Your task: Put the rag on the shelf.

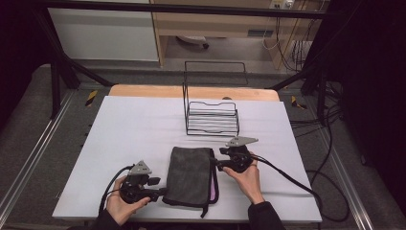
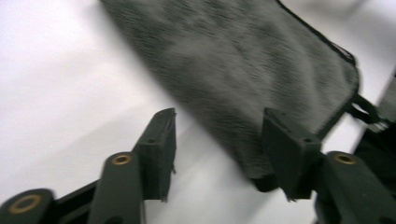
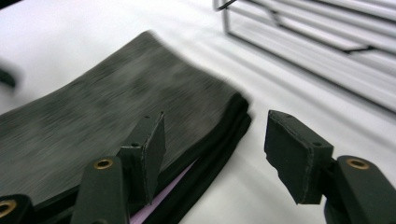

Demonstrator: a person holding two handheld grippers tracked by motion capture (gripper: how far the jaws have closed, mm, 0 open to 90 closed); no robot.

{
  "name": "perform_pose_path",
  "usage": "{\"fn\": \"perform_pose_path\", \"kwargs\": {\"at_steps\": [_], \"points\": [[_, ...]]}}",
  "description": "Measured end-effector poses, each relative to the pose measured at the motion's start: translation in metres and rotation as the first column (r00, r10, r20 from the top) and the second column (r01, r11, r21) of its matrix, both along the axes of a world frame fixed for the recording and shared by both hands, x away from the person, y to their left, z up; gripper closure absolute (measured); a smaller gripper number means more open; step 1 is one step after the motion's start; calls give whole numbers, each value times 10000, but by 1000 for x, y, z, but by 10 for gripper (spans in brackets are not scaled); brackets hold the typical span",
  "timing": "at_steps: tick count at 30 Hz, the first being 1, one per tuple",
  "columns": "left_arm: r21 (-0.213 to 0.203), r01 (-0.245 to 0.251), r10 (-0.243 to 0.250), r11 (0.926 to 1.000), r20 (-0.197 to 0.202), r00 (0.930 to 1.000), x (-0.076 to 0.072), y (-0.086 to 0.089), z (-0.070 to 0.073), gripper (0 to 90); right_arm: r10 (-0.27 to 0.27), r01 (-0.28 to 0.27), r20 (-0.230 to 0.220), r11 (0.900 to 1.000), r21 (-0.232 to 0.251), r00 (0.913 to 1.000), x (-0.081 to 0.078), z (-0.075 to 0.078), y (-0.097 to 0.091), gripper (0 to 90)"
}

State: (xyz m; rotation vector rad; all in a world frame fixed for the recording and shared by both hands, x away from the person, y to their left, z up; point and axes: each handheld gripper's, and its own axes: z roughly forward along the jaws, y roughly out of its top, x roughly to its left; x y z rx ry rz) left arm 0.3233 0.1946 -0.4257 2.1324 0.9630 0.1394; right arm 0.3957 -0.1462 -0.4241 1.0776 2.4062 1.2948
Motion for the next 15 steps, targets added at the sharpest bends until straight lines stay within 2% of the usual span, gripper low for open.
{"fn": "perform_pose_path", "kwargs": {"at_steps": [2,6,10,13,15], "points": [[-20,-97,97,10000,148,9998,2,4,1,381,313,-313,-30,9995,88,9995,-13,0,-1,450],[-169,-198,202,9997,223,9995,7,9,1,257,908,-892,-446,9954,360,9949,-38,-4,4,558],[-55,-268,270,9996,254,9993,11,12,0,167,1095,-1064,-979,9937,365,9892,-51,-13,9,620],[-42,-353,354,9994,251,9991,13,14,-1,144,1229,-1190,-1241,9921,389,9846,-58,-19,13,652],[-48,-414,415,9991,201,9989,15,15,-2,142,1126,-1099,-1287,9936,278,9853,-62,-23,14,699]]}}
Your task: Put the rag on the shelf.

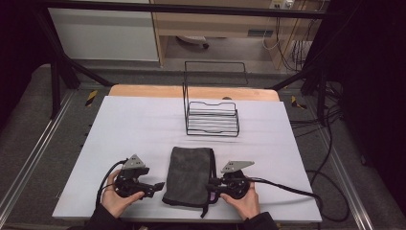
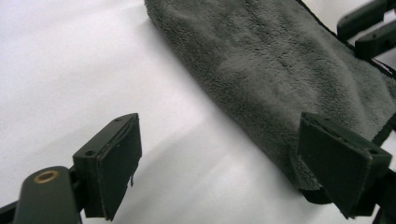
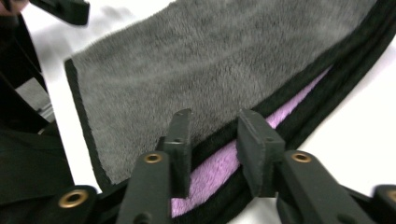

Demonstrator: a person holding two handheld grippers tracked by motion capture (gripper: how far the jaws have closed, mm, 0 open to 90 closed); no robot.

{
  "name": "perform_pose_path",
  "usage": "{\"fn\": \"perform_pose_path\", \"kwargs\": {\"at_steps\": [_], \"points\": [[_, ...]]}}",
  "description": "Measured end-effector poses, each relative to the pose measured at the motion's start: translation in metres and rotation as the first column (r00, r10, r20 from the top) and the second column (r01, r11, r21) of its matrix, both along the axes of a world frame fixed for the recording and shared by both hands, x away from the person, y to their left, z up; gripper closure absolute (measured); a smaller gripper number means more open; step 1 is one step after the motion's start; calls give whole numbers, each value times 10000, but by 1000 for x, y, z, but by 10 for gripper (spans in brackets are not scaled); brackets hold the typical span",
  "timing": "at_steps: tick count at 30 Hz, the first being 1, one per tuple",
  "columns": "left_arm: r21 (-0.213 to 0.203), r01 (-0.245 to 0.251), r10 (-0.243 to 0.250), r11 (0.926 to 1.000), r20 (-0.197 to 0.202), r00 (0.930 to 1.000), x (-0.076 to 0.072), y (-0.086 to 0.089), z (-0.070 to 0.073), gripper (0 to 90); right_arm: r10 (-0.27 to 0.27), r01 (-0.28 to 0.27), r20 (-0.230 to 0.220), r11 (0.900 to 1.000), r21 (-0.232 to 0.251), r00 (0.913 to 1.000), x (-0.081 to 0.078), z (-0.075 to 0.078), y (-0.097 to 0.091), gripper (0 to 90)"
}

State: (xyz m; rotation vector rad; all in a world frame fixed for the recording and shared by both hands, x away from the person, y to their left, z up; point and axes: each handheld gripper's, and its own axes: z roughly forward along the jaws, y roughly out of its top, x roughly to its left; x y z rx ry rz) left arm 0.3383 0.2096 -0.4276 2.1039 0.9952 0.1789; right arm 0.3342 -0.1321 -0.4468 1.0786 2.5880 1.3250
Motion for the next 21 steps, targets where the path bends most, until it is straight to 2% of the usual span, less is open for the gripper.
{"fn": "perform_pose_path", "kwargs": {"at_steps": [4,8,13,16,19,21], "points": [[13,-132,132,9999,-25,9999,1,1,-1,142,-55,56,-67,9999,143,10000,-3,1,0,843],[-23,-211,211,9998,-4,9998,2,2,-1,144,-87,88,-71,9999,132,9999,-4,3,-1,881],[-20,-192,192,9998,16,9998,2,3,-1,144,-353,358,336,9993,-129,9988,-2,13,-11,880],[-84,-214,215,9997,13,9998,2,4,-1,143,-414,414,0,9989,-238,9991,0,10,-16,868],[-116,-214,214,9997,-28,9998,4,4,-2,133,-378,379,37,9981,-495,9993,1,4,-16,822],[-120,-169,169,9998,-35,9999,5,4,-2,118,-348,367,427,9984,-438,9985,1,4,-16,747]]}}
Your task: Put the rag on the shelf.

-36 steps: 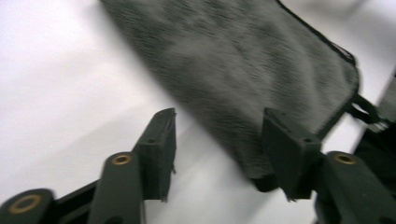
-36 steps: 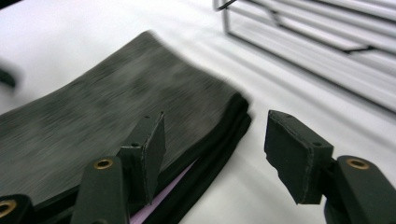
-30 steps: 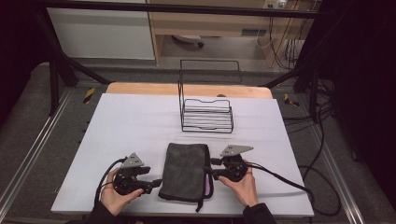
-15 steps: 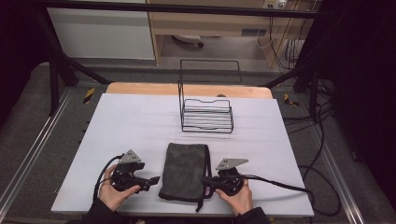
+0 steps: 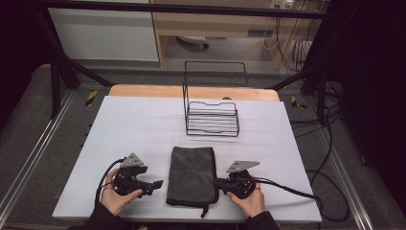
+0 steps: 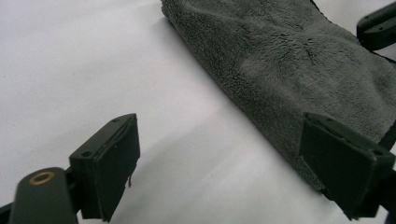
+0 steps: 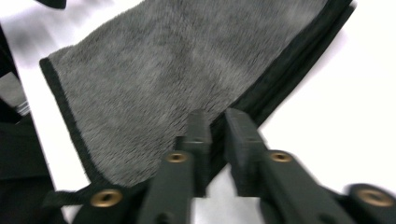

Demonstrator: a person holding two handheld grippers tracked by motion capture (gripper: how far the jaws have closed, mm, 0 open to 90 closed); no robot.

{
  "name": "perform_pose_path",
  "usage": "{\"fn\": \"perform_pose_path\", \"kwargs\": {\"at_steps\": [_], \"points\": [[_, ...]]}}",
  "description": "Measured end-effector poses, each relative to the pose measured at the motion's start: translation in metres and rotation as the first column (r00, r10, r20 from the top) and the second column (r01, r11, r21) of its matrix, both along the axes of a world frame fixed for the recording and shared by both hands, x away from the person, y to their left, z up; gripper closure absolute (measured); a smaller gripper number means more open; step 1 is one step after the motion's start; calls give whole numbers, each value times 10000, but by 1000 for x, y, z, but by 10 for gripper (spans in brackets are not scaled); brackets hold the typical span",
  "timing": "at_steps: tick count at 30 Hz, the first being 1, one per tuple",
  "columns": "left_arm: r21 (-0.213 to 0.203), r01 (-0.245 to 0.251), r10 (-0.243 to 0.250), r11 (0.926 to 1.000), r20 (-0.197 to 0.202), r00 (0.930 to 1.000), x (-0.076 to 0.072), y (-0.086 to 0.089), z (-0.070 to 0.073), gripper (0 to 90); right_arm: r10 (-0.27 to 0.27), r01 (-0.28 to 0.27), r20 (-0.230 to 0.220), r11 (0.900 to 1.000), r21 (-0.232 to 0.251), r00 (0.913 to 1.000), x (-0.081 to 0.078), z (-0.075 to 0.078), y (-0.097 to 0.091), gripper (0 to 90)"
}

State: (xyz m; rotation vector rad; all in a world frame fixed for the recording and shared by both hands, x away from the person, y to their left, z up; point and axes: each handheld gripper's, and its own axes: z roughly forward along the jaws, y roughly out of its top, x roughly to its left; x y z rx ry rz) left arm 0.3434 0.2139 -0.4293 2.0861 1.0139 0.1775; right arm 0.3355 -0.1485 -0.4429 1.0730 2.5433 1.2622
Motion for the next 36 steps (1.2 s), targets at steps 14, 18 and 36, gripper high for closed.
{"fn": "perform_pose_path", "kwargs": {"at_steps": [14,18,36], "points": [[179,303,-308,9994,253,9992,22,-9,12,70,-822,704,1240,9929,963,9889,14,7,-26,196],[173,67,-74,9998,424,9991,32,-11,17,71,-990,877,1105,9909,1025,9889,17,7,-32,103],[117,-605,598,9981,559,9966,72,-30,18,131,-1130,1057,1034,9917,735,9882,17,2,-39,48]]}}
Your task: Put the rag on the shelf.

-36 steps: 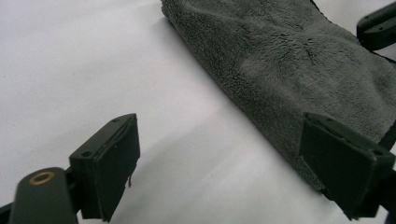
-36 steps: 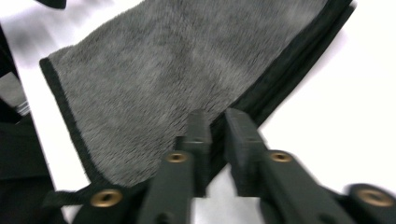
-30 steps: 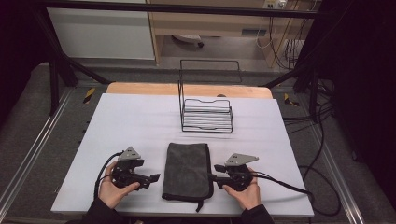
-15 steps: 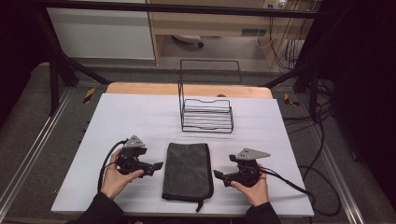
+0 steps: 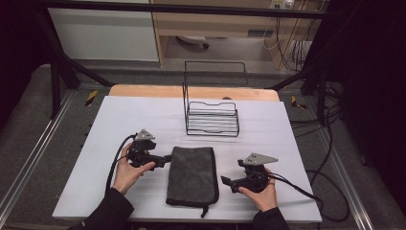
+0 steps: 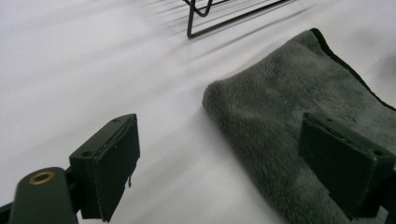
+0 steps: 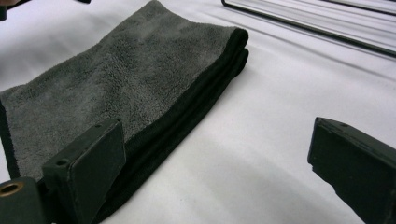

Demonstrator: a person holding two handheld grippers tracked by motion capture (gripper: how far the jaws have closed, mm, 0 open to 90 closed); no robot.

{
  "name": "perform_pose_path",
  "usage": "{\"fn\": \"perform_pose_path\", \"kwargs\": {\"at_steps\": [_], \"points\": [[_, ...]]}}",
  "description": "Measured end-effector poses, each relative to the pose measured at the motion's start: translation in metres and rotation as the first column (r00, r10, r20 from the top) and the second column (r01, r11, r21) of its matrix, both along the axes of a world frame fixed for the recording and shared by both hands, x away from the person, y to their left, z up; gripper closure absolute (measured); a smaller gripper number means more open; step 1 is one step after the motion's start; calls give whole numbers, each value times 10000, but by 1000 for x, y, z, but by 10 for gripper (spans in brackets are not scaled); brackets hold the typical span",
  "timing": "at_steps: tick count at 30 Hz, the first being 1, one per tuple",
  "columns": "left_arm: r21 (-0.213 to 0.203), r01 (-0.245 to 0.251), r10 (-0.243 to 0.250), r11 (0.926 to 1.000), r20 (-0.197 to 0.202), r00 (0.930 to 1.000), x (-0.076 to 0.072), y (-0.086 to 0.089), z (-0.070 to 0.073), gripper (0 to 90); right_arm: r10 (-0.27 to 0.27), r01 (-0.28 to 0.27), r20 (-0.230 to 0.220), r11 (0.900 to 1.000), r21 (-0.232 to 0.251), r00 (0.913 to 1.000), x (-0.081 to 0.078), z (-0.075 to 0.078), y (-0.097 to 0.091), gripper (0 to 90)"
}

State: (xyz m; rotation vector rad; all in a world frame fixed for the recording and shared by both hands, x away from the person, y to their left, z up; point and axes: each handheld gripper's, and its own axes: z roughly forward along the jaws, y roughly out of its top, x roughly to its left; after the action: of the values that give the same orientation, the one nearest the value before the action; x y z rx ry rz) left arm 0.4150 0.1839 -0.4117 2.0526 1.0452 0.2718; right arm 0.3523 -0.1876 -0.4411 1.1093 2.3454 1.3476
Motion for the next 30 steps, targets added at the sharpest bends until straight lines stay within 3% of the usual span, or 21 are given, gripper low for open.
{"fn": "perform_pose_path", "kwargs": {"at_steps": [6,12,19,30], "points": [[55,-144,144,9999,-66,9999,13,-10,-4,182,4,-4,41,10000,-47,10000,0,-1,0,44],[-14,-292,291,9996,-494,9984,25,-20,-12,254,2,-3,-9,9999,-111,10000,-1,-2,1,43],[467,-525,557,9975,-692,9960,35,-29,-21,388,-18,17,-37,9999,-135,10000,-1,-2,1,44],[350,-39,87,9994,-1380,9904,33,-32,-28,654,-82,82,-21,9999,-137,10000,1,-3,2,46]]}}
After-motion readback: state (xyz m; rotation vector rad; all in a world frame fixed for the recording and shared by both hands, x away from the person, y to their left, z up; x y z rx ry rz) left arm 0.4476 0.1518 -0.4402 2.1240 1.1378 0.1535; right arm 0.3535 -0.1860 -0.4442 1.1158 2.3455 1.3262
